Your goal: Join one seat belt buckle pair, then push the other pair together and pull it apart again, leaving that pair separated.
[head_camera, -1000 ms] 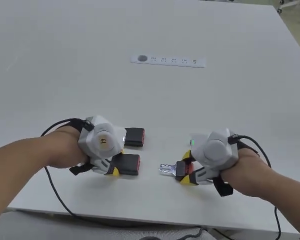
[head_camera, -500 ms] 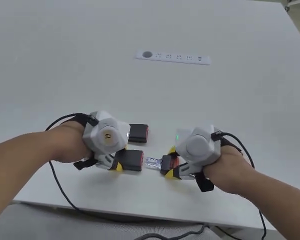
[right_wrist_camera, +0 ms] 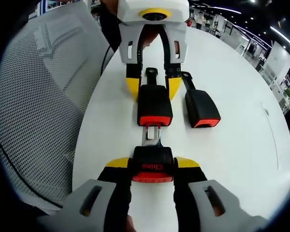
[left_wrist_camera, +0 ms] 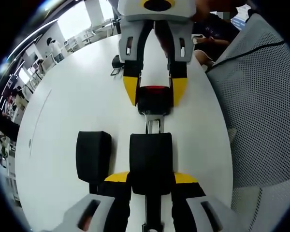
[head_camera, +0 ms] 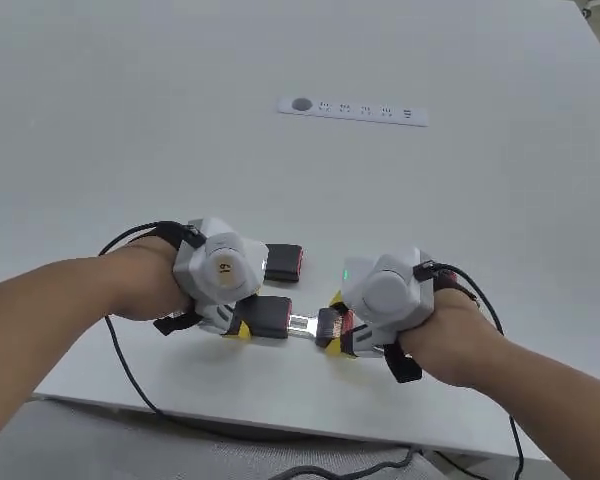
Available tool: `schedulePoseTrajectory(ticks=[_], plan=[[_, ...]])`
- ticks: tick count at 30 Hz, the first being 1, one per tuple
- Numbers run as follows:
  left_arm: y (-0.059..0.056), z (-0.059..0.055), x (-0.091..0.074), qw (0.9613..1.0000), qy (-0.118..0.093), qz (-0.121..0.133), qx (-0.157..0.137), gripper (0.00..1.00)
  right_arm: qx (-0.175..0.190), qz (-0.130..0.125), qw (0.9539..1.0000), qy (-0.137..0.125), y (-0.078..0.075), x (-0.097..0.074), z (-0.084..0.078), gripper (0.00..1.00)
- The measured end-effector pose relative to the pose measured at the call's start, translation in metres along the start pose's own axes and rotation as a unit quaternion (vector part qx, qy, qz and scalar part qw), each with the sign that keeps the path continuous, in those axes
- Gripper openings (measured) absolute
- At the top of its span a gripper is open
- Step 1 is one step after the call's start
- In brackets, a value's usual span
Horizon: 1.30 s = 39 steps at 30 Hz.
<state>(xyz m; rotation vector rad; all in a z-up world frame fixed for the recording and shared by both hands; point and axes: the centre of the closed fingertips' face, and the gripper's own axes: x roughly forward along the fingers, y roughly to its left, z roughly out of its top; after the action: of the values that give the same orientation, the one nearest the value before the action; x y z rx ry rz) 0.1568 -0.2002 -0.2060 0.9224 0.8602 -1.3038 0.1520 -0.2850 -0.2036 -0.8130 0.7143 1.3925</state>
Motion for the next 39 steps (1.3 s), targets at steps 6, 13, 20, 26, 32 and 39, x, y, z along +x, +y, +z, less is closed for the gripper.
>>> schedulePoseTrajectory(ticks=[6,13,20,26,32,39], plan=[[0.001,-0.001,0.002,1.0000,0.001,-0.003,0.005,0.33,-0.005,0.003,1.0000,-0.007,-0.001,0.003,0.006,0.31],[0.000,0.001,0.000,0.9999,-0.004,-0.003,0.009,0.33,-0.001,0.007,0.9998,-0.016,-0.004,0.006,0.009,0.31],[0.000,0.001,0.000,0.9999,-0.007,-0.004,0.012,0.33,0.001,0.005,0.9998,-0.021,-0.005,0.008,0.008,0.31],[-0.001,0.001,0.001,0.9998,-0.003,-0.006,0.017,0.32,0.000,0.009,0.9994,-0.032,-0.005,0.009,0.007,0.30],[-0.001,0.001,0.001,0.9998,-0.004,-0.008,0.017,0.32,0.010,0.004,0.9988,-0.048,-0.002,0.009,0.011,0.29],[0.000,0.000,0.002,0.9997,-0.017,-0.012,0.011,0.32,0.014,0.005,0.9986,-0.051,-0.003,0.012,0.013,0.29]])
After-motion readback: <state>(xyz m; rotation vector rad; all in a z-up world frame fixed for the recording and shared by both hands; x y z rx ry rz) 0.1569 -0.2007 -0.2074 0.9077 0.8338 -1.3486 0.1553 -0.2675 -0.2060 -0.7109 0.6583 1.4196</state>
